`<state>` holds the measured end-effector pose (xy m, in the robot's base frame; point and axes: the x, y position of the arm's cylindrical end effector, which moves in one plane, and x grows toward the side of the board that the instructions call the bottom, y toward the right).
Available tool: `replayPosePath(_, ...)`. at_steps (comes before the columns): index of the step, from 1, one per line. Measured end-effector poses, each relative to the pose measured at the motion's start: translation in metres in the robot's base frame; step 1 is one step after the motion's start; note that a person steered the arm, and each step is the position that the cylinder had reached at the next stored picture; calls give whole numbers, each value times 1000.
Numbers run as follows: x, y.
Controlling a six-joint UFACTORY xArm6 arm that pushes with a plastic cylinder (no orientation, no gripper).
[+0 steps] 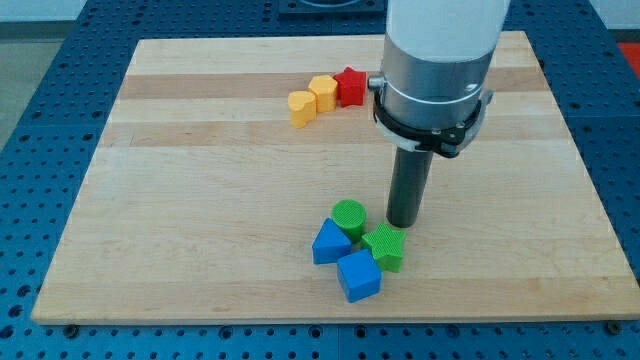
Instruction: Move your arm away from the green star
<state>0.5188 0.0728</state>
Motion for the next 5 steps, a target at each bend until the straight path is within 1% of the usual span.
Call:
replayPosePath(1,0,0)
replayPosePath(2,-8,-20)
replayPosePath(3,-30,-22)
replayPosePath(4,-63,-48)
replayPosePath(5,-77,-105)
